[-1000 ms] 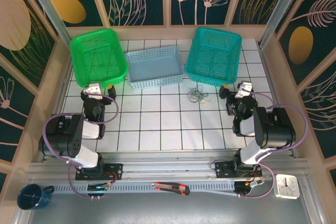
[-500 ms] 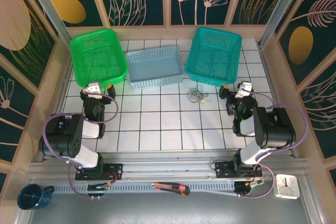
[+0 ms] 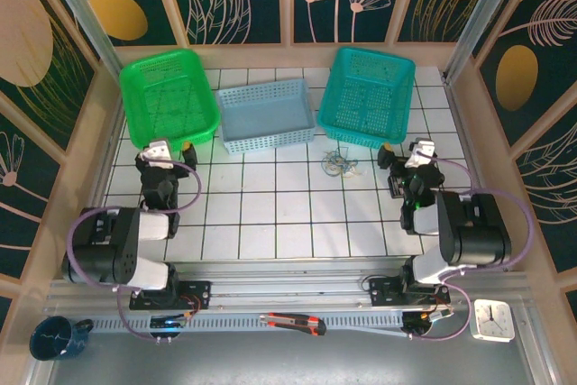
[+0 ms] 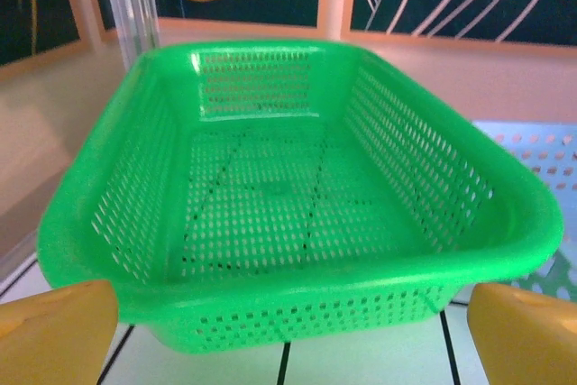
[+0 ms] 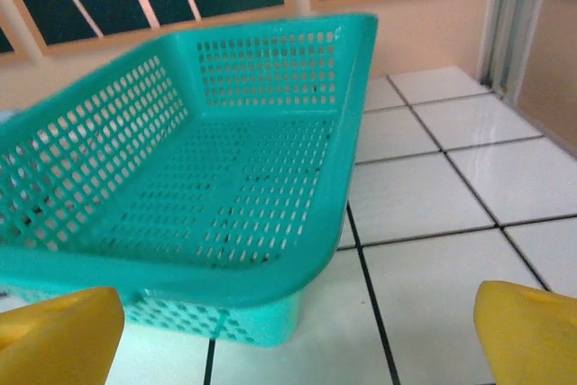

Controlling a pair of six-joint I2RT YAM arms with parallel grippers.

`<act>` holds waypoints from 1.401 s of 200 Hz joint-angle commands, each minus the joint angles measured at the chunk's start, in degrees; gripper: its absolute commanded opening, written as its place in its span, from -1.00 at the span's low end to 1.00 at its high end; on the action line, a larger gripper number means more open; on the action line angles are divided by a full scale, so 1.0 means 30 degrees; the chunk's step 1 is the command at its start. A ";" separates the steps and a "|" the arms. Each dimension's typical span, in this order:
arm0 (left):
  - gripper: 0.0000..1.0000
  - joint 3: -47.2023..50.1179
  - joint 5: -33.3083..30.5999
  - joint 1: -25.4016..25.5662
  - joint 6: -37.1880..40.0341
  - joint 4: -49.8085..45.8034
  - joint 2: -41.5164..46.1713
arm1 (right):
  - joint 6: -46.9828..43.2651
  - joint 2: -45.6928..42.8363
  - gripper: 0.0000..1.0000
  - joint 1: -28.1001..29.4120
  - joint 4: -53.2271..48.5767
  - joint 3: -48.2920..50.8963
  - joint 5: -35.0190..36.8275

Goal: Untangle the cables
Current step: Move the cables to the center of the table.

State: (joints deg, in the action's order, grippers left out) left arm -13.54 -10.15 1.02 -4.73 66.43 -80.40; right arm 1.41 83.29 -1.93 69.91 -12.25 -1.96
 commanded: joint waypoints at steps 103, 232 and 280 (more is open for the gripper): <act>0.98 -0.7341 0.4367 -0.0061 -0.7706 -1.3277 0.6529 | 0.7137 -0.7282 0.95 0.1051 -1.8743 -0.7417 -0.3686; 0.98 -0.9910 0.4550 0.6095 -1.0024 -1.6480 0.4693 | 0.7882 0.0539 0.85 0.7954 -1.8127 -0.8951 0.1992; 0.98 -1.0161 0.4613 0.6486 -1.0174 -1.6215 0.3782 | 0.7617 0.3207 0.78 0.8325 -1.7851 -1.0109 0.1275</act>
State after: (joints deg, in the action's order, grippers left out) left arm -41.85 4.01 20.01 -34.22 17.72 -68.03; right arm 24.38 89.58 21.78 14.83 -40.01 1.72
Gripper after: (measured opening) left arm 0.988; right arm 0.916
